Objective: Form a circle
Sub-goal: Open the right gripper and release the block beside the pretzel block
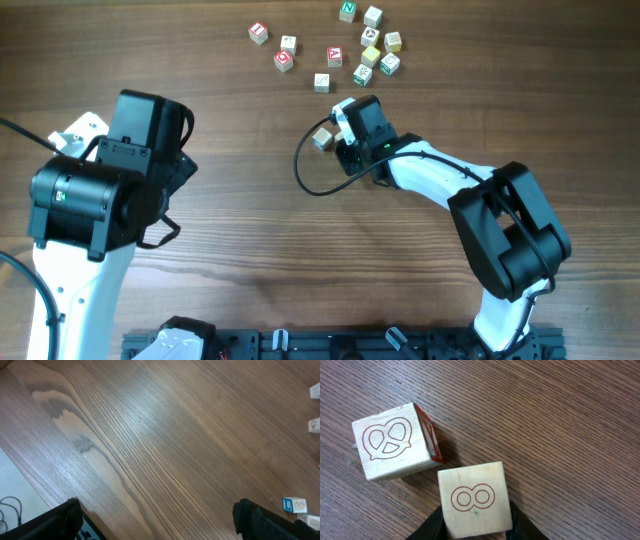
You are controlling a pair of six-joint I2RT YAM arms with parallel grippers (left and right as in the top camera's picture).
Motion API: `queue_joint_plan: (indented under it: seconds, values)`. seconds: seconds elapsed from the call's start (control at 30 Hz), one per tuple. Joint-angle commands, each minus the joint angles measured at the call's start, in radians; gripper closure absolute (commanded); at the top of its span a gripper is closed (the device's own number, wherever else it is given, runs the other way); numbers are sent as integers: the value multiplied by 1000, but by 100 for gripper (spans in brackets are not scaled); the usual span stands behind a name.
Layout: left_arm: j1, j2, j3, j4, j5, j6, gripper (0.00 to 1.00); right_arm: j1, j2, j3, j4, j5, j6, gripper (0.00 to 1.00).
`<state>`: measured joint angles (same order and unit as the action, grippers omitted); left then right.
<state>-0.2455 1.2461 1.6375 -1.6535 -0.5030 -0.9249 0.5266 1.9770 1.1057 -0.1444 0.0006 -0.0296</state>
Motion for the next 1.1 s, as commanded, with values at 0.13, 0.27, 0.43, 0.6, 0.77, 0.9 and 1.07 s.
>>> queue_joint_plan:
  seconds: [0.13,0.27,0.43,0.6,0.77,0.9,1.07]
  values:
    - [8,-6,3,0,-3,2,0,2,61,-40,-3,-25,6,83]
    - [8,-6,3,0,-3,2,0,2,61,-40,-3,-26,6,83]
    - [8,-6,3,0,-3,2,0,3,61,-40,-1,-29,8,82]
    - [8,-6,3,0,-3,2,0,3,61,-40,8,-29,32,82]
    - [8,-6,3,0,-3,2,0,3,61,-40,10,-29,32,82]
    - [8,-6,3,0,-3,2,0,3,61,-40,10,-29,33,82]
    - [8,-6,3,0,-3,2,0,3,61,-40,12,-45,32,78]
